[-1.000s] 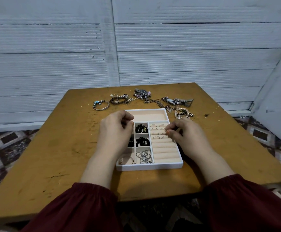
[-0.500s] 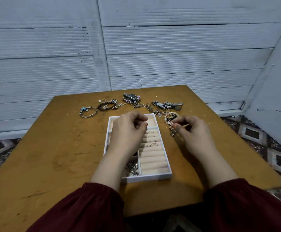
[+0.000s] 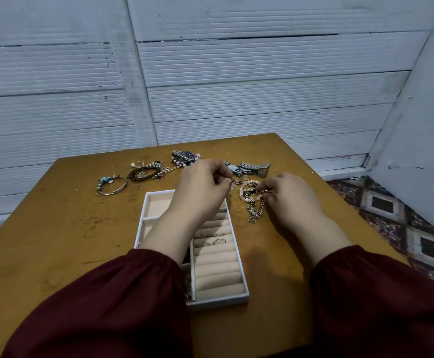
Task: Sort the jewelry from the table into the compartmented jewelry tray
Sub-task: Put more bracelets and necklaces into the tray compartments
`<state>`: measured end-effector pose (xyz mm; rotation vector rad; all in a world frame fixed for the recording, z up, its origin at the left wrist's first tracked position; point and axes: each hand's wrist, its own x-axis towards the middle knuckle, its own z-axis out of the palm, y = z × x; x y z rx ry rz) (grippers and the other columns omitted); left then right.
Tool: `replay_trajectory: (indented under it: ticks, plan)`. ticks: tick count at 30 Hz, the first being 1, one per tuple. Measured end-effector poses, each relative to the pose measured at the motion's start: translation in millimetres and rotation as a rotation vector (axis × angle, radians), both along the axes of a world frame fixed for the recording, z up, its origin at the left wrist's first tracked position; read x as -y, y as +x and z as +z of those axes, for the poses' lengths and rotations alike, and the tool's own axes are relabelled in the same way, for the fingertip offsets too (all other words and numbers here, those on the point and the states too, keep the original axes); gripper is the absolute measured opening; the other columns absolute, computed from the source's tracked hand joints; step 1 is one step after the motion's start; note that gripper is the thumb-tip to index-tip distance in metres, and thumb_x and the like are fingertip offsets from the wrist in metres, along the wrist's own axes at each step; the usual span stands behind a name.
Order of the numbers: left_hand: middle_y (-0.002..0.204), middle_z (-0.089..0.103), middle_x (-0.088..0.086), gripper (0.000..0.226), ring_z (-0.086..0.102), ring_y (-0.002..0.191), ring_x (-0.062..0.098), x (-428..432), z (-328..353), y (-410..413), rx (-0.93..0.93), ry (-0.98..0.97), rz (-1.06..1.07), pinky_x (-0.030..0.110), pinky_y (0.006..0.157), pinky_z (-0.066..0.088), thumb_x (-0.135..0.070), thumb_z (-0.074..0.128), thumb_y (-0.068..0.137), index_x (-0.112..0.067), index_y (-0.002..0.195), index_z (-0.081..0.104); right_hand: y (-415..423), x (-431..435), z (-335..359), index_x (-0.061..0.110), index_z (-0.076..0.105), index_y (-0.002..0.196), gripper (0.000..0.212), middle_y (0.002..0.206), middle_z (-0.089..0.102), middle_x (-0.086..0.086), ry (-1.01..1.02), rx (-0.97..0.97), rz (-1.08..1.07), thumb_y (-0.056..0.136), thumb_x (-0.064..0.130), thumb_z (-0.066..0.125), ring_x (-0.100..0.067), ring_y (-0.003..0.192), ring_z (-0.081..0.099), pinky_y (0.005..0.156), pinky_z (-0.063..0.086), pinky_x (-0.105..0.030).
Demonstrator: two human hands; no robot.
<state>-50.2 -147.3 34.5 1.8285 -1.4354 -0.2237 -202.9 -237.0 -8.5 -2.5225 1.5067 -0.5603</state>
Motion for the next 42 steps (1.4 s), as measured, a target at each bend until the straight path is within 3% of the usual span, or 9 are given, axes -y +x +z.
replay_trajectory:
  ticks: [7,10,15,21,24,27,32,38,42]
  plan:
    - [0.08,0.068,-0.005,0.012,0.062,0.078,0.009,12.7,-0.1,1.4,0.052,0.035,-0.013,0.02,0.067,0.045,-0.014,0.06,0.086,-0.021,0.089,0.069,0.6,6.6,-6.1,0.04,0.066,0.108,0.02,0.115,0.053,0.001,0.032,-0.052,0.017,0.091,0.04,0.056,-0.024,0.11,0.044,0.091,0.037,-0.036]
    - [0.076,0.066,-0.007,0.011,0.061,0.076,0.009,15.5,-1.2,-1.0,0.068,0.04,-0.013,0.016,0.06,0.04,-0.015,0.061,0.086,-0.022,0.089,0.069,-0.2,7.0,-6.2,0.037,0.066,0.101,0.014,0.109,0.049,0.002,0.037,-0.034,0.005,0.09,0.04,0.058,-0.024,0.11,0.041,0.095,0.037,-0.039]
    - [0.07,0.059,-0.014,0.012,0.057,0.073,0.006,18.4,-0.6,-4.7,0.089,0.037,-0.008,0.018,0.06,0.035,-0.016,0.06,0.086,-0.024,0.088,0.068,-1.8,6.1,-9.8,0.028,0.064,0.102,0.017,0.103,0.043,0.004,0.021,0.033,0.008,0.092,0.037,0.054,-0.021,0.107,0.041,0.089,0.034,-0.035]
    - [0.071,0.06,-0.012,0.012,0.057,0.072,0.007,20.1,-0.2,-5.5,0.1,0.016,-0.019,0.018,0.06,0.036,-0.015,0.06,0.085,-0.023,0.088,0.069,-0.8,5.8,-4.4,0.022,0.061,0.101,0.014,0.101,0.047,0.004,-0.032,0.313,0.008,0.096,0.028,0.049,-0.017,0.1,0.041,0.083,0.034,-0.031]
    - [0.069,0.058,-0.015,0.012,0.054,0.068,0.0,20.7,-1.4,-4.4,0.102,0.011,-0.021,0.005,0.055,0.035,-0.014,0.06,0.086,-0.022,0.088,0.069,-1.0,5.5,-1.7,0.019,0.061,0.097,0.012,0.096,0.054,0.006,-0.045,0.43,0.029,0.096,0.023,0.05,-0.018,0.096,0.046,0.076,0.032,-0.029]
    - [0.07,0.058,-0.015,0.013,0.055,0.069,0.003,21.2,-2.8,-5.1,0.105,0.015,-0.012,-0.001,0.055,0.034,-0.013,0.06,0.086,-0.022,0.089,0.07,-2.2,4.7,-0.8,0.015,0.061,0.095,0.011,0.091,0.058,0.004,-0.024,0.521,0.051,0.096,0.02,0.051,-0.022,0.091,0.053,0.073,0.035,-0.029]
    - [0.073,0.059,-0.014,0.014,0.058,0.074,0.007,23.9,-3.7,-9.0,0.113,0.029,-0.025,0.007,0.053,0.034,-0.013,0.059,0.086,-0.022,0.091,0.069,-4.0,4.4,2.2,0.017,0.059,0.094,0.008,0.09,0.061,0.0,0.023,0.664,0.053,0.096,0.019,0.052,-0.019,0.085,0.057,0.071,0.04,-0.027]
    - [0.073,0.06,-0.01,0.015,0.06,0.079,0.012,26.9,-2.3,-12.0,0.142,0.032,-0.034,0.021,0.069,0.041,-0.01,0.06,0.084,-0.021,0.09,0.07,-6.8,-0.1,6.7,0.033,0.054,0.085,0.019,0.086,0.062,0.002,0.054,0.82,0.056,0.095,0.017,0.053,-0.022,0.084,0.06,0.081,0.052,-0.044]
    - [0.077,0.062,-0.008,0.017,0.061,0.082,0.013,28.7,-4.0,-14.1,0.136,0.056,-0.029,0.018,0.08,0.037,-0.01,0.06,0.085,-0.021,0.091,0.071,-12.1,-5.1,13.7,0.026,0.057,0.09,0.011,0.082,0.061,0.007,0.046,0.89,0.051,0.096,0.018,0.052,-0.016,0.08,0.06,0.077,0.053,-0.045]
